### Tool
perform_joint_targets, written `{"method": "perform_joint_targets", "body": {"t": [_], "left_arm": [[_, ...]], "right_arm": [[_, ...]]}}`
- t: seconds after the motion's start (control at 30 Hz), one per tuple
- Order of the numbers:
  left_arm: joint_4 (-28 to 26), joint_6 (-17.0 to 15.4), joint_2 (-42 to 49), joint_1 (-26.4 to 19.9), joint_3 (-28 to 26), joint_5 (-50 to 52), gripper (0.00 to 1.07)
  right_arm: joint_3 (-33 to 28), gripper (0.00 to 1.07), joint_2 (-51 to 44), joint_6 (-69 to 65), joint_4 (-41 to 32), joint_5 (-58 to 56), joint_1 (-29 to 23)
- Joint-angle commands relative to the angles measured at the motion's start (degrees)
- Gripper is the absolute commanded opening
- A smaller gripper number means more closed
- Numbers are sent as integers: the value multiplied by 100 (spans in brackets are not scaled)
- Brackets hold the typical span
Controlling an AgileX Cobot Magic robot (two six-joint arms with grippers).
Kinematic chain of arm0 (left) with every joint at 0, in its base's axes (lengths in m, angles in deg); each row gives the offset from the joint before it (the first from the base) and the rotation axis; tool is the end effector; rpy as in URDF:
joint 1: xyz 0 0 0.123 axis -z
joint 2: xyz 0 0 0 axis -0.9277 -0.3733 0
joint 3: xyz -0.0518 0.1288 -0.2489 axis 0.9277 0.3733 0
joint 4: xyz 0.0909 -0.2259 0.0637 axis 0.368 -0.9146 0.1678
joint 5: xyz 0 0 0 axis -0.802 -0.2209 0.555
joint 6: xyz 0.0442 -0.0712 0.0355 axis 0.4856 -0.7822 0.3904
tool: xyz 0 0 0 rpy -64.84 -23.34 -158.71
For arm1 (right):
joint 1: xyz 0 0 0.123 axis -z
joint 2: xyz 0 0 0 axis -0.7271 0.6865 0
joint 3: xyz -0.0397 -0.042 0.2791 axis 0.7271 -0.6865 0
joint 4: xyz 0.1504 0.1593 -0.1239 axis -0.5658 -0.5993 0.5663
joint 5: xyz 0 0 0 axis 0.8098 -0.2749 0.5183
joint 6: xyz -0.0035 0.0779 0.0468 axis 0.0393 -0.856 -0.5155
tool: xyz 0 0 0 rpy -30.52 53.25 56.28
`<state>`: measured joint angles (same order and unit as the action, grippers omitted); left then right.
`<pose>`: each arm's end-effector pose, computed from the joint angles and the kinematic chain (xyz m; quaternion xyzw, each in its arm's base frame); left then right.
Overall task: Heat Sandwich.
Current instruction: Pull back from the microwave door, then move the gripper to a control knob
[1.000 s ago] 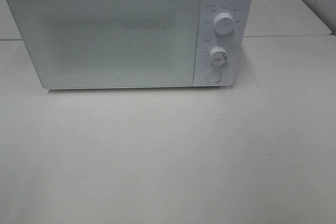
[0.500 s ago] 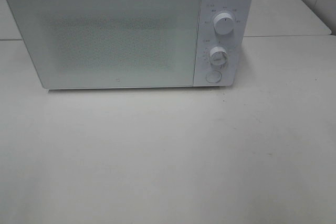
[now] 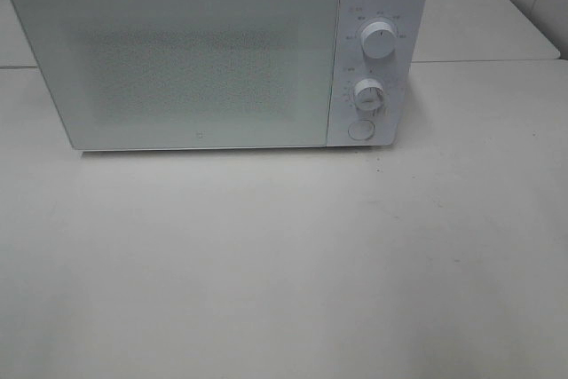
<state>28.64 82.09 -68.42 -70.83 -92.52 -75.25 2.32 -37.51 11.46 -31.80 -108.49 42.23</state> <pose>-0.0037 -0.0078 0.2797 0.0079 0.8430 -0.0189 0.5375 0.1145 0.0032 0.3167 -0.0245 0.8401 -0.0112 0.5417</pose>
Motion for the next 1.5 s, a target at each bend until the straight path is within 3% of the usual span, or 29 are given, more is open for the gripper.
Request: {"method": "perform_joint_targets", "body": {"t": [0.03, 0.97, 1.17, 1.27, 1.5], "left_arm": [[-6, -6, 155, 0, 17, -6, 101], [-6, -6, 155, 0, 17, -6, 101], [-6, 0, 155, 0, 17, -6, 101], [-6, 0, 155, 0, 17, -6, 101], [-6, 0, 155, 0, 17, -6, 101]], "right_arm": [[46, 76, 332, -11, -11, 441, 46], [46, 76, 2807, -17, -6, 3231, 46], [-367, 76, 3203, 46, 0, 4572, 46], [-521, 76, 3306, 103, -80, 4956, 40], [-1054, 76, 3787, 1083, -1094, 6572, 17]]}}
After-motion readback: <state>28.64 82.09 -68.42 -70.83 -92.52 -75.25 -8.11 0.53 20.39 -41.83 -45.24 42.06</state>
